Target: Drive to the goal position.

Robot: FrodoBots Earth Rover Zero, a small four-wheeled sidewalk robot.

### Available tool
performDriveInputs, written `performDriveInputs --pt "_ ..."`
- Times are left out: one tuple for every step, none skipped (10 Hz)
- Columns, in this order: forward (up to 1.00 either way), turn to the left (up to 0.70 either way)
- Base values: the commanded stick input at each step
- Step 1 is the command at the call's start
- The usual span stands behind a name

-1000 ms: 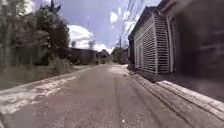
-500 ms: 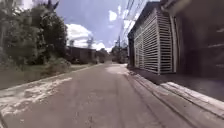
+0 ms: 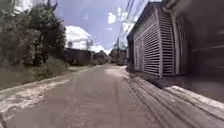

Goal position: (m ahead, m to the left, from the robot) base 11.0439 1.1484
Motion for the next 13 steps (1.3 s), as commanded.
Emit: performDriveInputs --pt "0.70 0.01" --pt "0.70 0.01" --pt "0.70 0.01" --pt "0.70 0.01" --pt "0.70 0.01" --pt "0.70 0.01" --pt "0.70 0.01" --pt "0.70 0.01" --pt "0.70 0.01" --pt "0.70 0.01" --pt "0.70 0.01" --pt "0.70 0.01" --pt "0.70 0.01"
